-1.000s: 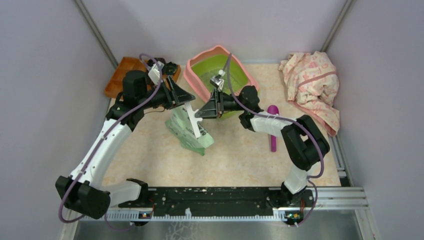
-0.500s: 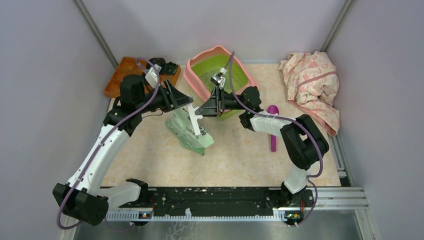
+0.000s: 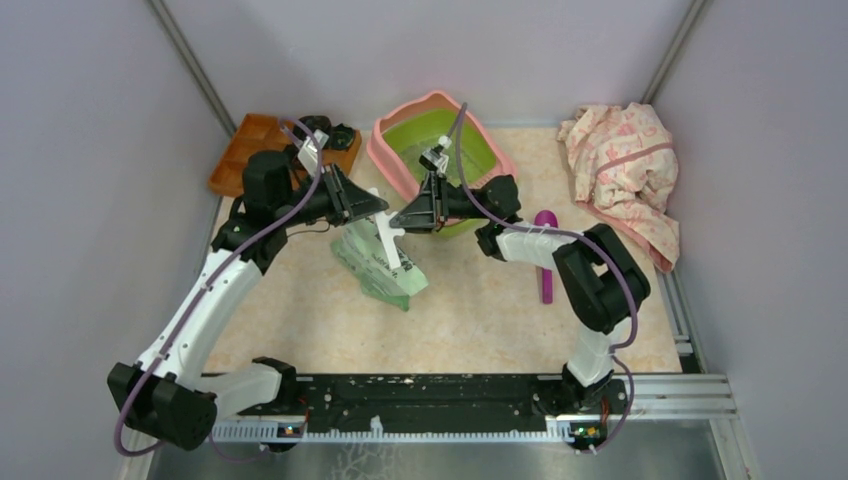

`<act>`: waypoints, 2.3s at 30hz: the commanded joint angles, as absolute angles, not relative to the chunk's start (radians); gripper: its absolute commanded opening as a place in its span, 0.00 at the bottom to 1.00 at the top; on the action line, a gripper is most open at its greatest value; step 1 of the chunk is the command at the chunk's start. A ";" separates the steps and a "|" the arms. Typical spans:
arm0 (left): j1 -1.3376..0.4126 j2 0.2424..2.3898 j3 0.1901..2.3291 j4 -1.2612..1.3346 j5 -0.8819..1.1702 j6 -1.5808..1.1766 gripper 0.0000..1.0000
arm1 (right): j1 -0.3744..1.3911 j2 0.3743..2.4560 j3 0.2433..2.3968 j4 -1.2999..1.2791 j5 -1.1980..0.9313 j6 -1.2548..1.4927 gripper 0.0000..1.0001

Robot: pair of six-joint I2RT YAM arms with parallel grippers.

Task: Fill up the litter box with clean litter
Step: Pick up the clamp at the center of the board.

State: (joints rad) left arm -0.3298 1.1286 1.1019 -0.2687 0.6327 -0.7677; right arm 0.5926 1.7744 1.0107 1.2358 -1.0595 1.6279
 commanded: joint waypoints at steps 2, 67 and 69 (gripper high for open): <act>-0.328 1.154 1.134 -0.299 0.630 -0.758 0.16 | 0.596 1.768 1.023 1.356 -1.074 1.688 0.19; -0.328 1.211 1.100 -0.291 0.683 -0.766 0.10 | 0.598 1.713 1.046 1.121 -1.092 1.564 0.36; -0.328 1.206 1.101 -0.292 0.673 -0.772 0.10 | 0.602 1.713 1.051 1.120 -1.095 1.570 0.39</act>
